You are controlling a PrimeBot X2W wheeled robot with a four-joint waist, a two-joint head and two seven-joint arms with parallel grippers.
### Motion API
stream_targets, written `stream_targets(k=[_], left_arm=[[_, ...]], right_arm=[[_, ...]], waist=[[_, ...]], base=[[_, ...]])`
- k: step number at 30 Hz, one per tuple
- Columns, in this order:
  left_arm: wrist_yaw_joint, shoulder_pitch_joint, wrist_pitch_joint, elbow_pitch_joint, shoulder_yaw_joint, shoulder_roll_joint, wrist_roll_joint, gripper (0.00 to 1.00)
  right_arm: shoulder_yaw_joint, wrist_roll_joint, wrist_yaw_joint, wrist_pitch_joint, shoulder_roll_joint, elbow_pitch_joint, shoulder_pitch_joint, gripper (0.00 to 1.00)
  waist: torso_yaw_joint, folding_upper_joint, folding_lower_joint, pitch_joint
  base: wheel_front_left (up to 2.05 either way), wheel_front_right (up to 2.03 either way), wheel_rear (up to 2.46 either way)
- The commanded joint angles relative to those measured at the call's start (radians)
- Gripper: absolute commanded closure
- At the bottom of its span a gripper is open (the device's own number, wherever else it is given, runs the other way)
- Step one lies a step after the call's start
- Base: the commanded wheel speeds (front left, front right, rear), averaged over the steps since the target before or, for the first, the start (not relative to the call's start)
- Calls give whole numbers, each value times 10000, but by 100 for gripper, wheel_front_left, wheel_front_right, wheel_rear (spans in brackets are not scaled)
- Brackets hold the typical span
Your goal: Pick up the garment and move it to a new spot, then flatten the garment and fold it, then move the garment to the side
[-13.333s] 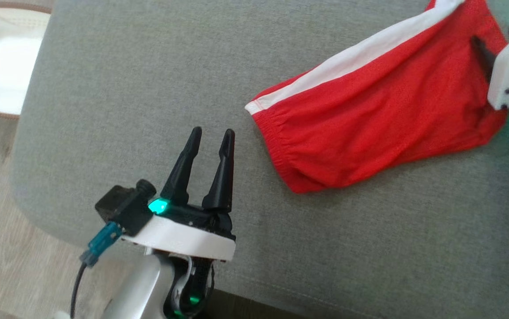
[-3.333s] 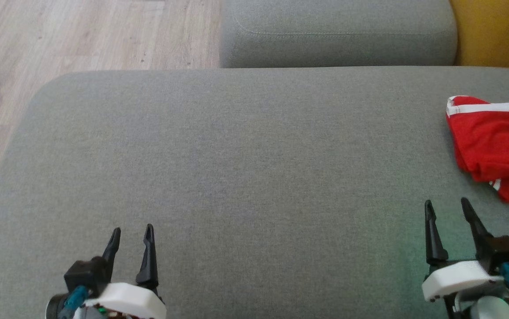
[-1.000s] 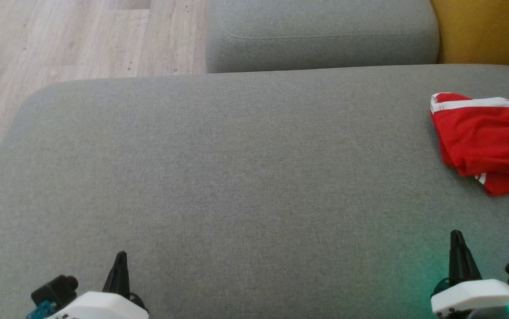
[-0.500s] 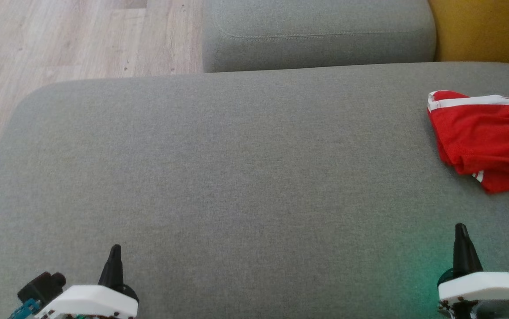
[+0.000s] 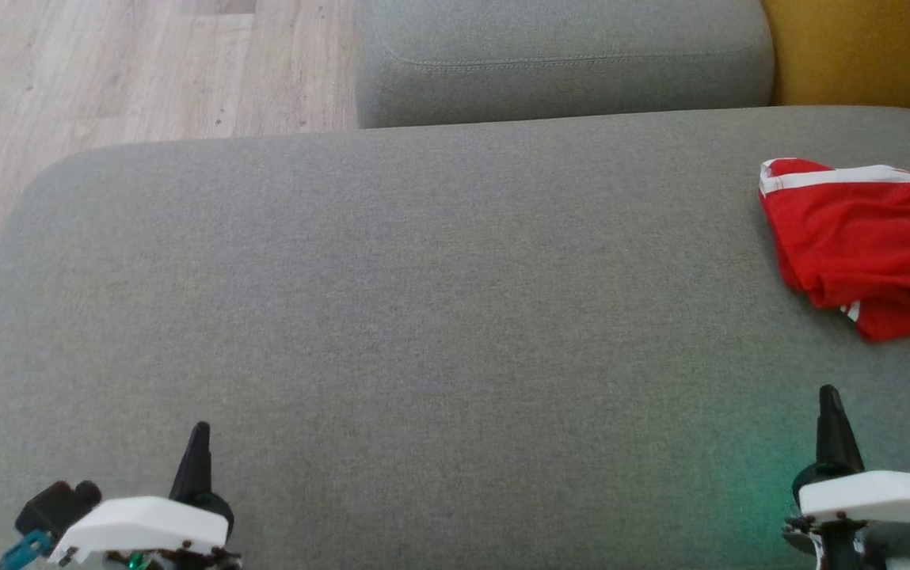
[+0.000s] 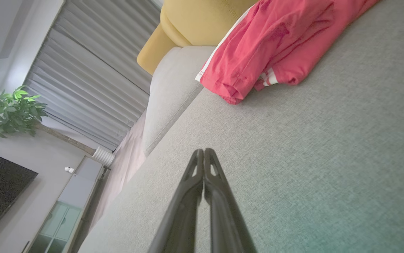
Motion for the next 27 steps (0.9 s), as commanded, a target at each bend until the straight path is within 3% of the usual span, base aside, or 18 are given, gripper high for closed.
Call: stream_targets(k=[1,27], left_arm=[[-82,-642,85,-361,330,30,-322,100],[-421,-1099,881,-589,899,36,-3355,100]], right_arm=[[51,394,-4,110,-58,-369,-541,100],[16,3868,-6,885,-74,-642,-915,100]], waist=[[-11,0,0,4],[-183,0,0,61]], base=[[0,0,0],[0,0,0]])
